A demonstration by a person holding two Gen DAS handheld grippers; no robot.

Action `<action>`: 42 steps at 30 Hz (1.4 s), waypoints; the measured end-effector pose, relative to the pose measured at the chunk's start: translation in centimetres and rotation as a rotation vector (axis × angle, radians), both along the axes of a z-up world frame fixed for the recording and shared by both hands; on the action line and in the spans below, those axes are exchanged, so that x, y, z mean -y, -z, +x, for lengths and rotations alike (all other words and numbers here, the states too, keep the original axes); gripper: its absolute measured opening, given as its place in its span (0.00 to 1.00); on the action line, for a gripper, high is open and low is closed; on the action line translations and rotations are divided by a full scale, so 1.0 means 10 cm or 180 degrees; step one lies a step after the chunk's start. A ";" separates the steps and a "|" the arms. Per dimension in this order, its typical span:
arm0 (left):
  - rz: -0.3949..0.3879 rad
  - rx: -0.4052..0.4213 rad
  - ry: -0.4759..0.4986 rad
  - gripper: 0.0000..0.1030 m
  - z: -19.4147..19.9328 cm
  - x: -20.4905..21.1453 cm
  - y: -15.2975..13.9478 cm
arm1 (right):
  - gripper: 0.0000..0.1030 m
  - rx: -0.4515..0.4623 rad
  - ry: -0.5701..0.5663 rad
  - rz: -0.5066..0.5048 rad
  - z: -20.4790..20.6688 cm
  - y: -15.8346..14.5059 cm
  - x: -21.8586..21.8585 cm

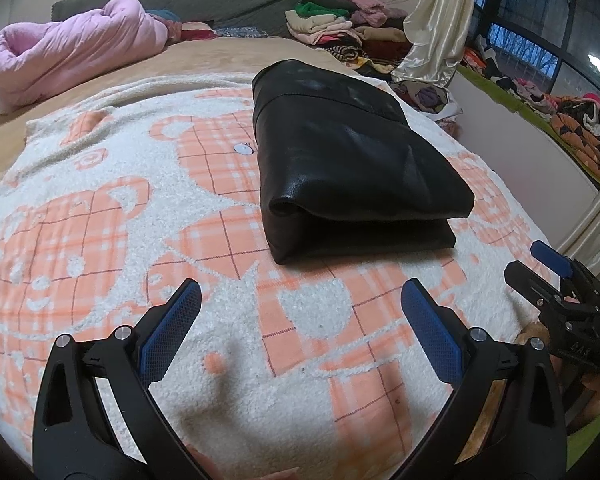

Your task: Fold large clothes

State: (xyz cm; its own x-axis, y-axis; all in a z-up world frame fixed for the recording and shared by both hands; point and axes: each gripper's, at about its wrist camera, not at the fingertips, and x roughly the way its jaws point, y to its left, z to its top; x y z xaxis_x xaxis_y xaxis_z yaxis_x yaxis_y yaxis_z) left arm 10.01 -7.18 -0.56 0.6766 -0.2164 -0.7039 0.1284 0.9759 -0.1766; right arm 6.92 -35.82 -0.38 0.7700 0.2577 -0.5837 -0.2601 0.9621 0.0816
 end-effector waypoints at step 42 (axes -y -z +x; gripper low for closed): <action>-0.0137 -0.0248 -0.0308 0.91 0.09 -0.69 0.07 | 0.96 0.0143 0.0910 -0.0072 -0.34 -0.25 1.01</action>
State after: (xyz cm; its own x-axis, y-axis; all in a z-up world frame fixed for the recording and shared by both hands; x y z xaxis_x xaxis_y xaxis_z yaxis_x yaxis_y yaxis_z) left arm 10.91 -0.31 -1.30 0.6394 -0.1839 -0.7465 0.0183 0.9743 -0.2244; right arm 3.55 -45.95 2.15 0.8348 0.0139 -0.5504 0.0189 0.9984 0.0539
